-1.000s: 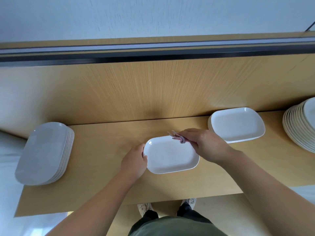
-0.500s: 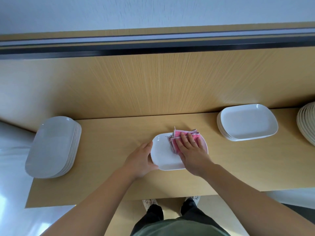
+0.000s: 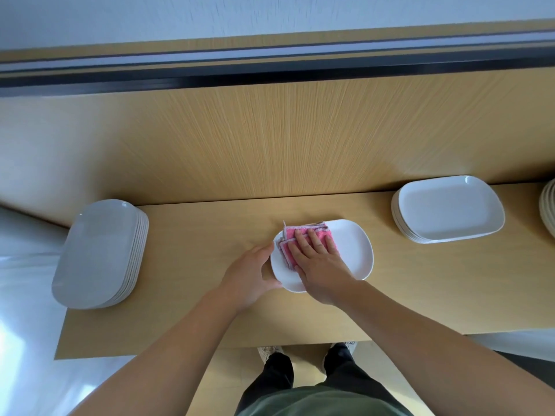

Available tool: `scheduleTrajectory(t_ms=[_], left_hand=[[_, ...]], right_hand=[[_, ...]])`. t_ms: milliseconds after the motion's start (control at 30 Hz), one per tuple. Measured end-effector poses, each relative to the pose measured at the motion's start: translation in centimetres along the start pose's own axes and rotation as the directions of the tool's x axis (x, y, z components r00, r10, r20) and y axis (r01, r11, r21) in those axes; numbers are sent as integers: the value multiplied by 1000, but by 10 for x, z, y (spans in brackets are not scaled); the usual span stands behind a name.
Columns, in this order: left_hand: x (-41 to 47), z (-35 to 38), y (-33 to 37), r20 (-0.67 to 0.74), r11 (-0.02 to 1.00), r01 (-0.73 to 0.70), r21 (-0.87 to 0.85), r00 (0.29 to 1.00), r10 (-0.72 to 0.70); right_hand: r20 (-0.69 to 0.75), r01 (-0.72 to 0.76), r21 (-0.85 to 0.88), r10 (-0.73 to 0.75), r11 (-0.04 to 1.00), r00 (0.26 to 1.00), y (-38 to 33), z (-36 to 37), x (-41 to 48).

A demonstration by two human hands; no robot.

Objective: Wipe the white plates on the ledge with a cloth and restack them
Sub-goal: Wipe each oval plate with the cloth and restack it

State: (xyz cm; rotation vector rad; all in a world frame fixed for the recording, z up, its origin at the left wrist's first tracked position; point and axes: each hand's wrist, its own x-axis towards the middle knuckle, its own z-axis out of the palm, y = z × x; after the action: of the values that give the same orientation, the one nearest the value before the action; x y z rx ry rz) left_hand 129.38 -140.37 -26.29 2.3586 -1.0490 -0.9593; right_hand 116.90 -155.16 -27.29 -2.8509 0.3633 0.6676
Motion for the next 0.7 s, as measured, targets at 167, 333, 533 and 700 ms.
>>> scheduleTrajectory(t_ms=[167, 333, 533, 700], left_hand=[[2, 0, -2, 4, 1000, 4, -2, 1000, -4], [3, -3, 0, -22, 998, -10, 61, 1000, 12], [3, -9, 0, 28, 984, -59, 169, 998, 55], [4, -17, 3, 58, 937, -96, 336, 995, 81]], right_hand=[[-25, 91, -25, -92, 996, 995, -5, 0, 2], [20, 196, -55, -195, 979, 981, -1, -10, -3], [62, 341, -62, -337, 938, 939, 9, -8, -8], [68, 394, -8, -393, 919, 917, 16, -4, -10]])
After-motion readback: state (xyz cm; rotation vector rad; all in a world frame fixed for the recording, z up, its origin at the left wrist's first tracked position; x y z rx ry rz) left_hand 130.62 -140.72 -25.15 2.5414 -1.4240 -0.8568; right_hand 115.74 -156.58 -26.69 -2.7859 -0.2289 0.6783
